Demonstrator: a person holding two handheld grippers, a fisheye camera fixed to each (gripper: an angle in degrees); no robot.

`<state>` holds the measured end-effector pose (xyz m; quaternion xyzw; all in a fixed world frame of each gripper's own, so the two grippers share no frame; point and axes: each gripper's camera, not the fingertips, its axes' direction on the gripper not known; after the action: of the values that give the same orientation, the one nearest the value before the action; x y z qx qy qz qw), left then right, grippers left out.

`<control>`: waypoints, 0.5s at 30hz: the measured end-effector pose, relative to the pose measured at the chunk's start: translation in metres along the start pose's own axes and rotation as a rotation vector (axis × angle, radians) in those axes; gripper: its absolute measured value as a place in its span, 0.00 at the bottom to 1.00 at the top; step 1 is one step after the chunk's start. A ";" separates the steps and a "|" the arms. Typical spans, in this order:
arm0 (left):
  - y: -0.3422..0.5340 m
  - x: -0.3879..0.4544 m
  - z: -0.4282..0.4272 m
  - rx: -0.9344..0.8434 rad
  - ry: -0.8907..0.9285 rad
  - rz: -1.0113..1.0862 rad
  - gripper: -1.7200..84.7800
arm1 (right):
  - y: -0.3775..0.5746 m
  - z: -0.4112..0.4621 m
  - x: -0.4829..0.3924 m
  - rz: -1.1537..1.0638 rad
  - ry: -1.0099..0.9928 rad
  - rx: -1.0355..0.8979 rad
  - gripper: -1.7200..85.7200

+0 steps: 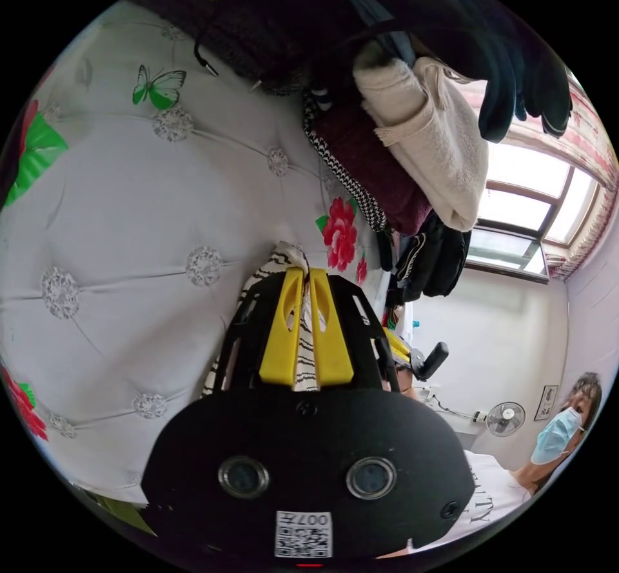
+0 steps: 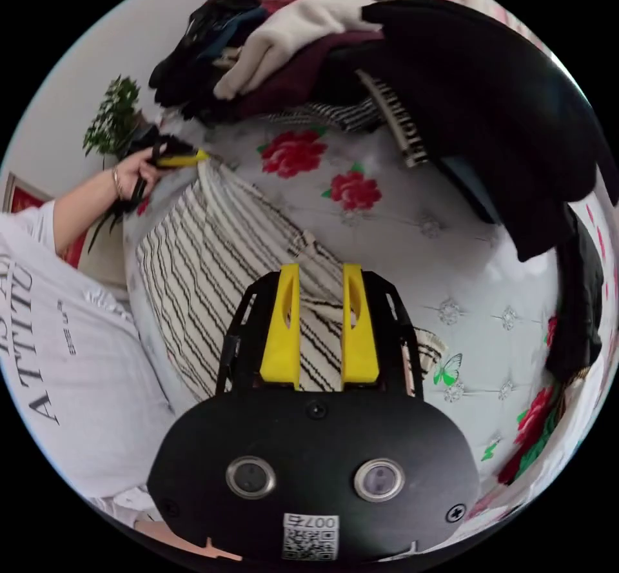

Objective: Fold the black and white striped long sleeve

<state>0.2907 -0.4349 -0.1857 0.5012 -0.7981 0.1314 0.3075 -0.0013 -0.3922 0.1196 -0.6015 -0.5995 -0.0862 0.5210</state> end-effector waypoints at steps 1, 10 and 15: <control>0.000 -0.001 0.000 0.002 0.004 -0.002 0.01 | 0.001 0.009 -0.006 -0.034 -0.021 -0.065 0.06; 0.002 0.000 0.001 -0.007 0.045 -0.007 0.02 | -0.010 0.039 0.008 -0.021 0.095 -0.125 0.03; 0.004 -0.001 0.000 -0.010 0.037 0.005 0.08 | 0.004 -0.002 0.085 0.357 -0.095 0.122 0.04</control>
<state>0.2871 -0.4321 -0.1853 0.4950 -0.7943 0.1375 0.3242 0.0251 -0.3385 0.1806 -0.6690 -0.5113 0.0727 0.5344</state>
